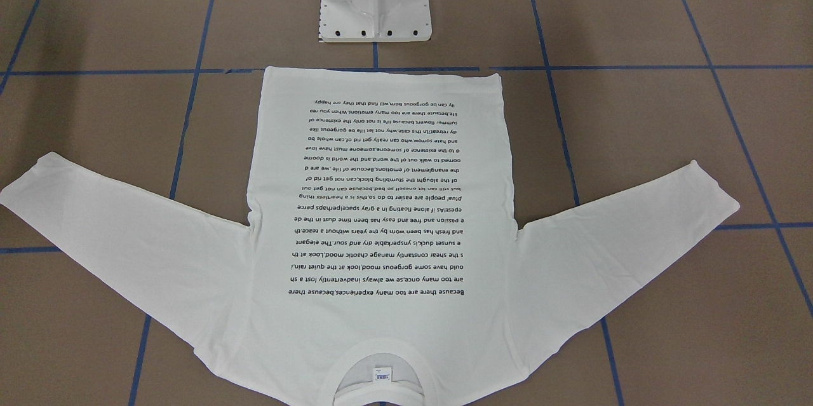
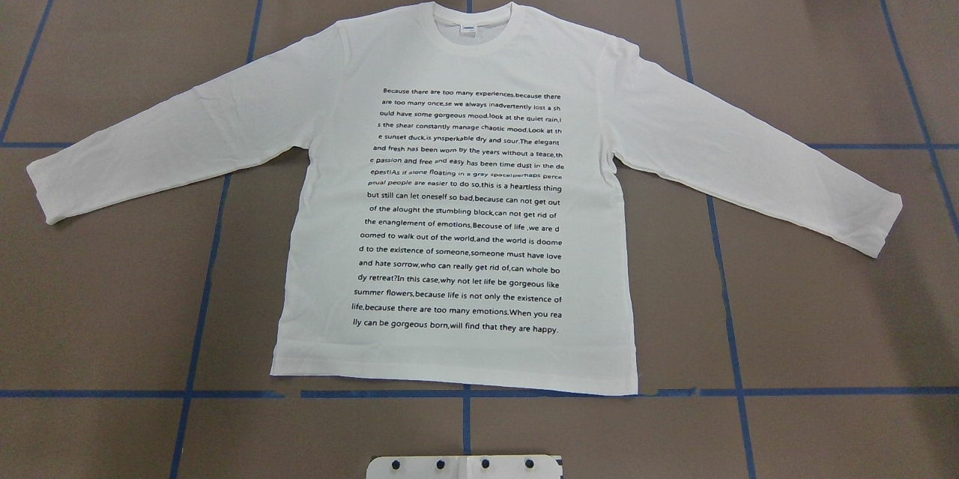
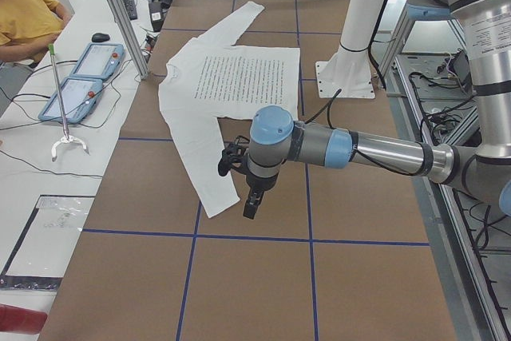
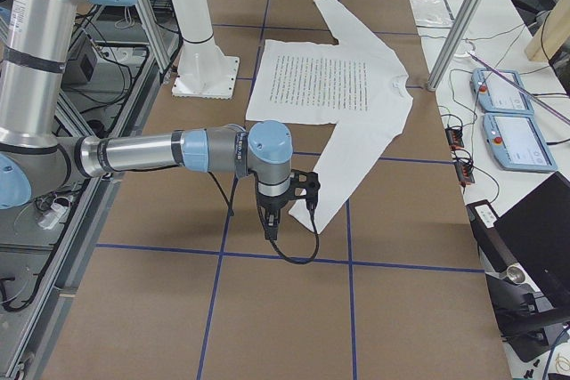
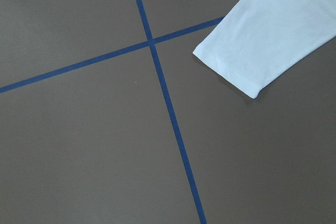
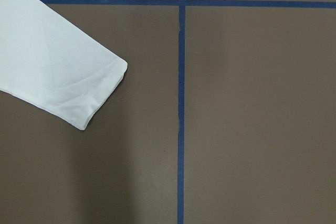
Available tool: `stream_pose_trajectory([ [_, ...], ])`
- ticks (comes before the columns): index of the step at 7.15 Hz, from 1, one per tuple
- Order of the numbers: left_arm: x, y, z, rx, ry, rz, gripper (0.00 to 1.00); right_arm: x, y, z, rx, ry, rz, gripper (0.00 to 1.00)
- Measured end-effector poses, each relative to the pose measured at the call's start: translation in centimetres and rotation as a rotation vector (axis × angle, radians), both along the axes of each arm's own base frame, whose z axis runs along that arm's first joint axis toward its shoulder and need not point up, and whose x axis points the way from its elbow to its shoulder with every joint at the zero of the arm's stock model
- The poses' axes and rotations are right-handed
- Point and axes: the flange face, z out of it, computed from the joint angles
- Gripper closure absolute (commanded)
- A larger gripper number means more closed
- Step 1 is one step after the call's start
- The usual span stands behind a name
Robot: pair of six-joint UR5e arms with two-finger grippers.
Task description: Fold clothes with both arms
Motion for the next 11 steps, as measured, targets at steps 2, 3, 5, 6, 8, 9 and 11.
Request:
stream_pose_trajectory([
  [2, 0.0, 0.1, -0.8, 0.015, -0.001, -0.001, 0.0, 0.0, -0.1, -0.3, 0.008, -0.003, 0.001, 0.0],
  [3, 0.0, 0.2, -1.8, 0.035, 0.0, -0.001, 0.0, 0.0, -0.3, -0.8, 0.018, -0.005, 0.002, 0.0],
  [5, 0.1, -0.2, -6.3, 0.139, 0.001, -0.003, 0.0, -0.2, -1.5, -4.4, 0.143, -0.025, 0.003, 0.0],
  [6, 0.0, -1.0, -8.7, 0.223, 0.0, -0.008, 0.0, -0.3, -2.5, -6.1, 0.244, -0.036, 0.003, 0.0],
  [8, -0.1, -3.7, -11.1, 0.405, -0.003, -0.008, 0.0, -0.6, -3.9, -6.3, 0.346, -0.081, -0.003, 0.0],
  [9, -0.1, -4.5, -10.7, 0.459, -0.001, -0.01, 0.0, -0.7, -4.1, -5.8, 0.364, -0.099, -0.009, 0.0],
  [11, -0.1, -5.3, -9.5, 0.493, 0.003, -0.009, 0.0, -1.8, -4.9, -3.6, 0.369, -0.128, 0.025, 0.01],
])
